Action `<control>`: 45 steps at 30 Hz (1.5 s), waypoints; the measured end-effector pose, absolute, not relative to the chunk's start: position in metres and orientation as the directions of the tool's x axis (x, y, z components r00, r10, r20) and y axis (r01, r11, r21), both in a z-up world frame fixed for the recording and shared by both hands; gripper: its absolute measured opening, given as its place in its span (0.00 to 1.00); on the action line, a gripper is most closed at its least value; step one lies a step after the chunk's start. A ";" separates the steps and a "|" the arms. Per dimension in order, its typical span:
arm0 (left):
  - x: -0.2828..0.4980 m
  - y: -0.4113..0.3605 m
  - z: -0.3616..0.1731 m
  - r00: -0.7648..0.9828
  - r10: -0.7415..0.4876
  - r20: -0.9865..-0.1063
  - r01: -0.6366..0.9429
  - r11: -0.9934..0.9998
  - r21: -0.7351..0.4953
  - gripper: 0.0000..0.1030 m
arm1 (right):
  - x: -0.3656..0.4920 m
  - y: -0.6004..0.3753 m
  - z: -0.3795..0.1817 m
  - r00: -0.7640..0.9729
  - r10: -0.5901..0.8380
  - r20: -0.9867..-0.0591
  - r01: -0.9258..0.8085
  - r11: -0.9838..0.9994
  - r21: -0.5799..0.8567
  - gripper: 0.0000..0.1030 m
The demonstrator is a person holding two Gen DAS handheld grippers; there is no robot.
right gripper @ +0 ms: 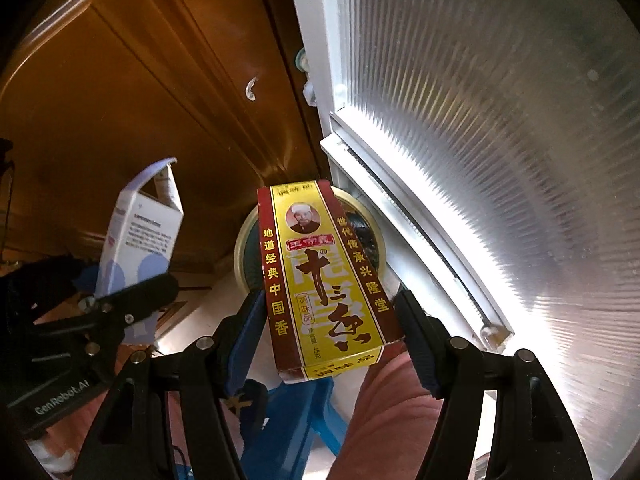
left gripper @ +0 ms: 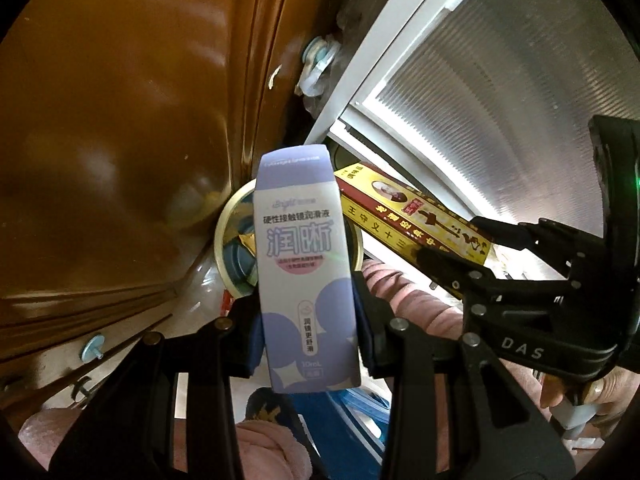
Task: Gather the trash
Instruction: 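Lower both held boxes over the floor bin and open both tools, then raise both tools back up toward the counter trash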
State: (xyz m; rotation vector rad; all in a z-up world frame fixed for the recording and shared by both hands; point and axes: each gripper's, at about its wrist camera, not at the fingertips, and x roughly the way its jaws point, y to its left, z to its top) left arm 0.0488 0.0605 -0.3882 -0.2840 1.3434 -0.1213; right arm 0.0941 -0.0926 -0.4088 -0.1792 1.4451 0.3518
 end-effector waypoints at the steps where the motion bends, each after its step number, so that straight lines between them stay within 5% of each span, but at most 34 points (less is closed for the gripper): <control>1: 0.052 0.060 -0.392 0.224 -0.249 -0.942 -0.078 0.959 -0.272 0.32 | 0.095 -0.093 -0.409 0.085 0.133 -0.987 -0.340 0.936 0.096 0.65; 9: 0.055 0.058 -0.395 0.209 -0.215 -0.954 -0.071 0.970 -0.234 0.40 | 0.106 -0.087 -0.405 0.107 0.155 -0.982 -0.333 0.936 0.112 0.68; 16: 0.053 0.062 -0.391 0.224 -0.220 -0.950 -0.076 0.967 -0.242 0.74 | 0.107 -0.099 -0.399 0.114 0.174 -0.978 -0.291 0.947 0.134 0.68; 45: 0.024 0.039 -0.313 0.369 -0.170 -0.914 -0.028 0.981 -0.194 0.75 | 0.065 -0.119 -0.300 0.250 0.219 -0.943 -0.341 0.932 0.126 0.68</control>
